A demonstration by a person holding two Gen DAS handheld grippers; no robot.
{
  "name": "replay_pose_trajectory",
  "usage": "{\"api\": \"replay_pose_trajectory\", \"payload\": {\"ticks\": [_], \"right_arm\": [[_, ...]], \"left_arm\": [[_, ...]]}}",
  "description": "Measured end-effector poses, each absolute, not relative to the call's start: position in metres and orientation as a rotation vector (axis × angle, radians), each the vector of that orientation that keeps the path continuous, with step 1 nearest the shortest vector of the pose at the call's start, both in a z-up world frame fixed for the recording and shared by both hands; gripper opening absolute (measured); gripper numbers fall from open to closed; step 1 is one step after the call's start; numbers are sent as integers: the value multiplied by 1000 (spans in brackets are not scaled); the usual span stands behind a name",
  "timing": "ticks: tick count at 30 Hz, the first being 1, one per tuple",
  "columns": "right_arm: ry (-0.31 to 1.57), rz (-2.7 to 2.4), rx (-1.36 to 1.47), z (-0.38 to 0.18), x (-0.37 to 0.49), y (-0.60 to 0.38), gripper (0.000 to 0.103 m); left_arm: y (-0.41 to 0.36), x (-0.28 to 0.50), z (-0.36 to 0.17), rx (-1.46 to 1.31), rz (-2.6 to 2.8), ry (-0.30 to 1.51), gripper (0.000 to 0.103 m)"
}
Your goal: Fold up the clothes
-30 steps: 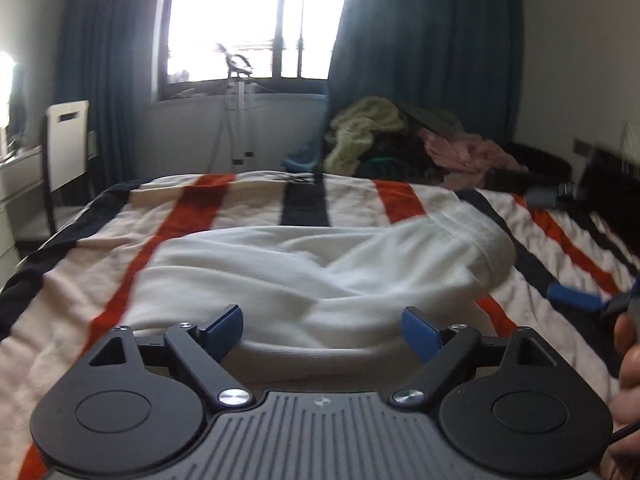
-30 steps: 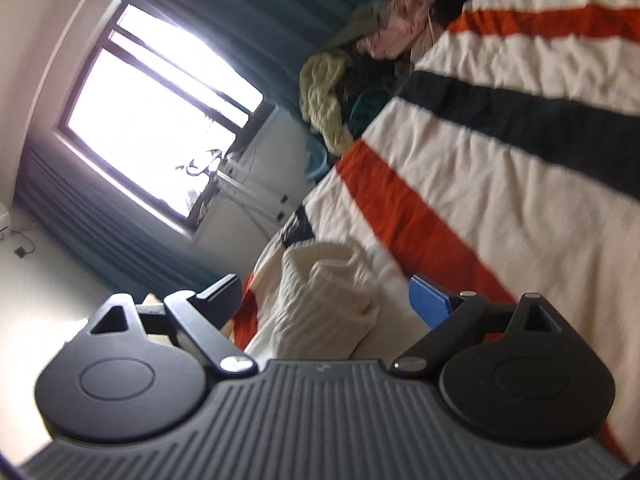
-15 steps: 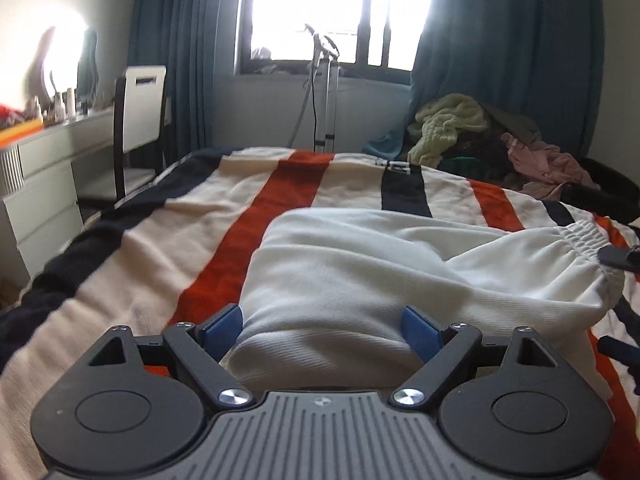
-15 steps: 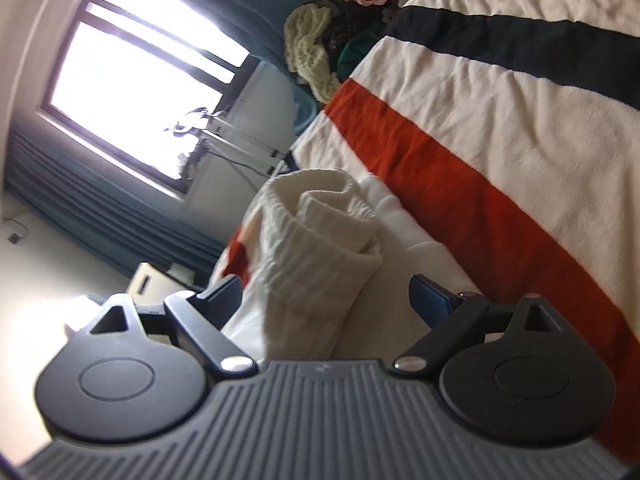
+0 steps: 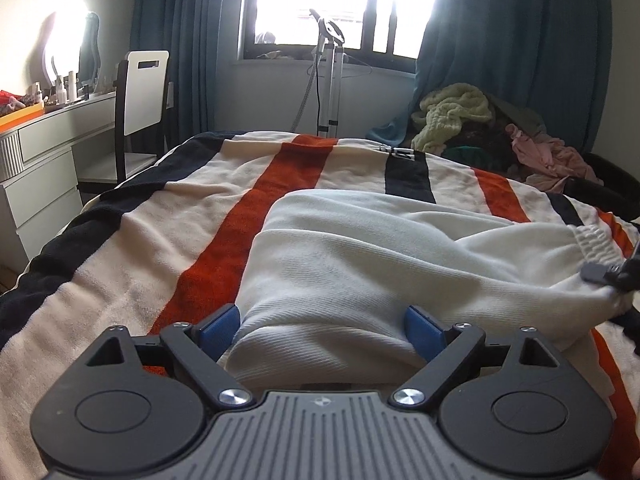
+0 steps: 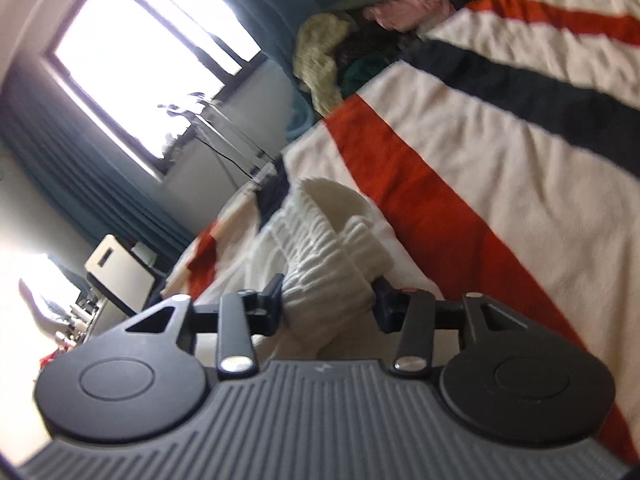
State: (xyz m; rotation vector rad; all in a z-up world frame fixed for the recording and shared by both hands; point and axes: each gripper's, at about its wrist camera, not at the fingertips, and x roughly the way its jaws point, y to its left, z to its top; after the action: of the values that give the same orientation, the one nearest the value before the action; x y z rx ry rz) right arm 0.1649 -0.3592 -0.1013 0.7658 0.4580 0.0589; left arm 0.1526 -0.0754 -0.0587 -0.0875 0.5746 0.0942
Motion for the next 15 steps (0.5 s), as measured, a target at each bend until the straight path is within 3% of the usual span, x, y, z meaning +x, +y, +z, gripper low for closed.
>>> {"api": "replay_pose_trajectory", "payload": {"ticks": [5, 12, 15], "right_arm": [[312, 74, 756, -82, 147, -367, 44], [582, -146, 836, -129, 158, -393, 44], [583, -151, 846, -131, 157, -394, 46]], "left_arm": [[-76, 147, -54, -122, 55, 579, 94], [-90, 145, -61, -71, 21, 621, 94], [-92, 145, -62, -58, 19, 624, 94]]}}
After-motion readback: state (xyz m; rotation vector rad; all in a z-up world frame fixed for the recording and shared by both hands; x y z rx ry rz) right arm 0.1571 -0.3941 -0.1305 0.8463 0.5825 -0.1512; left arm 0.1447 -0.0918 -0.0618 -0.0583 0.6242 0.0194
